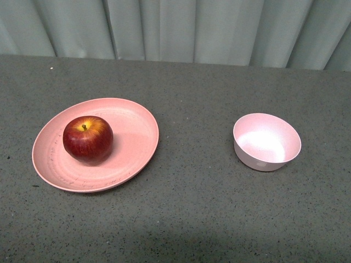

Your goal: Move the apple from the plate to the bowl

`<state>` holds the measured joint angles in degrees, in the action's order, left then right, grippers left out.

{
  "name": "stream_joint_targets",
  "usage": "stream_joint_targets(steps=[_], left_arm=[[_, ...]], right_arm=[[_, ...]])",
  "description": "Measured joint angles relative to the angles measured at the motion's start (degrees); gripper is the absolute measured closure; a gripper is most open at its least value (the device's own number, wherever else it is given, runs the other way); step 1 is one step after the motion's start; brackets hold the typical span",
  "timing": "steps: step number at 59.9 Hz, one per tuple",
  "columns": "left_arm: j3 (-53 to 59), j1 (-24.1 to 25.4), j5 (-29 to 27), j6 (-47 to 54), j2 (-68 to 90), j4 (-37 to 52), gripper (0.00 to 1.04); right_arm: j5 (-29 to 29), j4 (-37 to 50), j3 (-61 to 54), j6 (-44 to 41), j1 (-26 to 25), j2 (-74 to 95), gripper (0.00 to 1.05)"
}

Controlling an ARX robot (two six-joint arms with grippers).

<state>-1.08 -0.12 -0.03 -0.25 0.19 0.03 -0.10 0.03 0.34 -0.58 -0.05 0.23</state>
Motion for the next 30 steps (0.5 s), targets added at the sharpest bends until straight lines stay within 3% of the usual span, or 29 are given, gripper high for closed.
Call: stream_joint_targets(steps=[30], left_arm=[[0.0,0.0,0.0,0.0,0.0,0.0,0.07]], right_arm=[[0.0,0.0,0.0,0.0,0.0,0.0,0.09]])
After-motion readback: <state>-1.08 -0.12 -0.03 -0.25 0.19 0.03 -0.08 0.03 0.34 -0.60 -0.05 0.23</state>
